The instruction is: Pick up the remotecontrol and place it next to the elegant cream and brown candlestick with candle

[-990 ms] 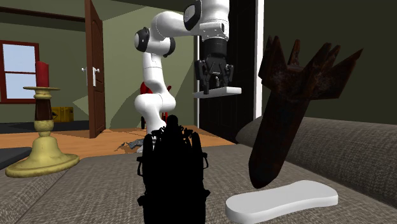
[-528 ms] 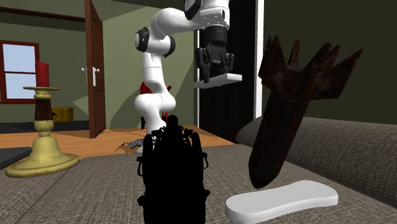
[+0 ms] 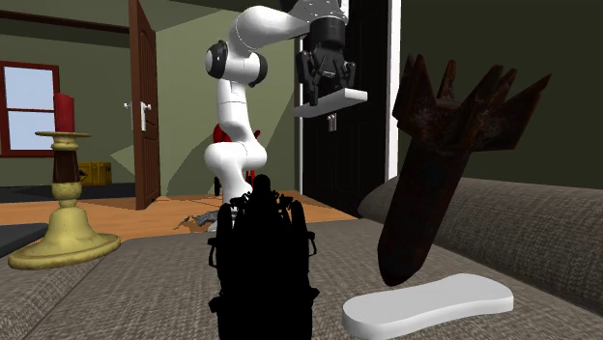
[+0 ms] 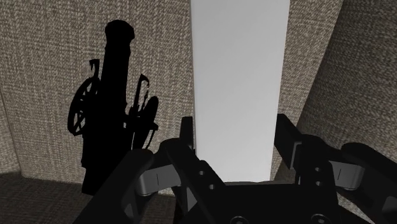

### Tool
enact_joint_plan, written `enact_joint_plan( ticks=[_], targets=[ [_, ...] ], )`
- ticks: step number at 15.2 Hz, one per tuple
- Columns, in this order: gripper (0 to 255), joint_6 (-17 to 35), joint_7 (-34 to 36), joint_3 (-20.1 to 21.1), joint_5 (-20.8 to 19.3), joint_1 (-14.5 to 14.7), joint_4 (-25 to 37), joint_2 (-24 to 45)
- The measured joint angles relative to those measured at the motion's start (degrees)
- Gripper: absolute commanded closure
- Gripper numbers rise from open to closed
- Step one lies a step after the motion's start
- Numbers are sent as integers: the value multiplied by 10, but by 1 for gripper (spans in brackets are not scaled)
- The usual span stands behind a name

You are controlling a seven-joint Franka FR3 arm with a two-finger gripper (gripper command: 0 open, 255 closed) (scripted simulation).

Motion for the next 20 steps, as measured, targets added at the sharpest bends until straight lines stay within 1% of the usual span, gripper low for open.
enact_joint_plan(
  ticks=[8, 15, 17, 20],
  targets=[
    [255, -64, -5, -1, 5, 0, 80, 17],
    [255, -125, -12, -4, 12, -1, 170, 46],
    [255, -133, -28, -12, 10, -9, 172, 40],
    [255, -129, -63, -32, 6, -25, 159, 29]
  ],
)
